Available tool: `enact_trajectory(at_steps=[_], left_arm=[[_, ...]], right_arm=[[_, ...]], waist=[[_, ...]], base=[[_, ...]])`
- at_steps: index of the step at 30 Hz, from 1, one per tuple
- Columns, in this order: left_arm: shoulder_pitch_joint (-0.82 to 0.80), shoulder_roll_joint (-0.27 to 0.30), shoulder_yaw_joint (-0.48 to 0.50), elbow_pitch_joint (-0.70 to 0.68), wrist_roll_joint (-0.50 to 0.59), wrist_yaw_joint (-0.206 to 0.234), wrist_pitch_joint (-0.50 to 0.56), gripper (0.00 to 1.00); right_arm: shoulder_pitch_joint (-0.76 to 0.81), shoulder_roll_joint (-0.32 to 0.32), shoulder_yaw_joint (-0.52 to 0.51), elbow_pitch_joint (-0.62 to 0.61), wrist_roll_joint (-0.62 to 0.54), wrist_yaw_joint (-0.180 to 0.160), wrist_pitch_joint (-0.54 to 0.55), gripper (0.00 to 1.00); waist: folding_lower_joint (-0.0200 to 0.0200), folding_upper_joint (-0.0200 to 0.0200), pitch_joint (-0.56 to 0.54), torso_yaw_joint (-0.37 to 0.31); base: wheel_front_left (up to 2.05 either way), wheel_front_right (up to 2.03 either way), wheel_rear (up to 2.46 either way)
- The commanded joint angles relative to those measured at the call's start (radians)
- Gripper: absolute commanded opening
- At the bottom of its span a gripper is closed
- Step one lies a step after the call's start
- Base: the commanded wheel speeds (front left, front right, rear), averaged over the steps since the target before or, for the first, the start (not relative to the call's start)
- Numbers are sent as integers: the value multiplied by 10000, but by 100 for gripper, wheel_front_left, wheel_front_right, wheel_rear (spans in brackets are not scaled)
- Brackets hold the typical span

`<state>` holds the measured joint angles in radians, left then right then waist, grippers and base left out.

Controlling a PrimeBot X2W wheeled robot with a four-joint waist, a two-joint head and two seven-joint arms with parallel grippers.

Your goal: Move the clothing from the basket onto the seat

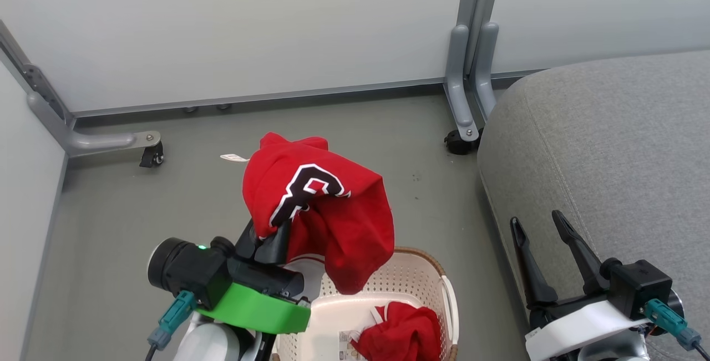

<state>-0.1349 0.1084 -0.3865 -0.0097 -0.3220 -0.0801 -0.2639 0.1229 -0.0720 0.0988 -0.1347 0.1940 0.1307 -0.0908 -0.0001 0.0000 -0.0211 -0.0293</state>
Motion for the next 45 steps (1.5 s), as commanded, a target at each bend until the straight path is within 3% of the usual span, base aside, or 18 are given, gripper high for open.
enact_trajectory(at_steps=[1, 11, 25, 34, 44, 45], left_arm=[[-157, 37, 25, -3, -23, 12, -6, 0], [-286, 73, -97, 19, -34, 35, 33, 0], [-621, 112, -416, -32, 35, -14, 225, 0], [-732, 69, -697, -122, -36, -70, 320, 0], [-867, -6, -1129, -155, -160, -183, 364, 0], [-868, -5, -1162, -152, -167, -189, 368, 0]], right_arm=[[70, 12, -1, 10, 90, 1, -30, 100], [-265, -26, 517, 233, 257, 1, -51, 100], [-2662, 134, 4524, 2247, 1787, 1, -735, 100], [-4272, 206, 5359, 4103, 1795, 1, -1160, 100], [-5526, 210, 6641, 5532, 2734, 1, -1411, 100], [-5641, 207, 6830, 5632, 2870, 1, -1446, 94]], waist=[[1, 0, 9, 11], [1, 0, 46, 120], [1, 0, 291, 326], [1, 0, 445, 366], [1, 0, 429, 467], [1, 0, 415, 471]], base=[[0, 0, 0], [0, 0, 0], [0, 0, 0], [0, 0, 0], [0, 0, 0], [0, 0, 0]])
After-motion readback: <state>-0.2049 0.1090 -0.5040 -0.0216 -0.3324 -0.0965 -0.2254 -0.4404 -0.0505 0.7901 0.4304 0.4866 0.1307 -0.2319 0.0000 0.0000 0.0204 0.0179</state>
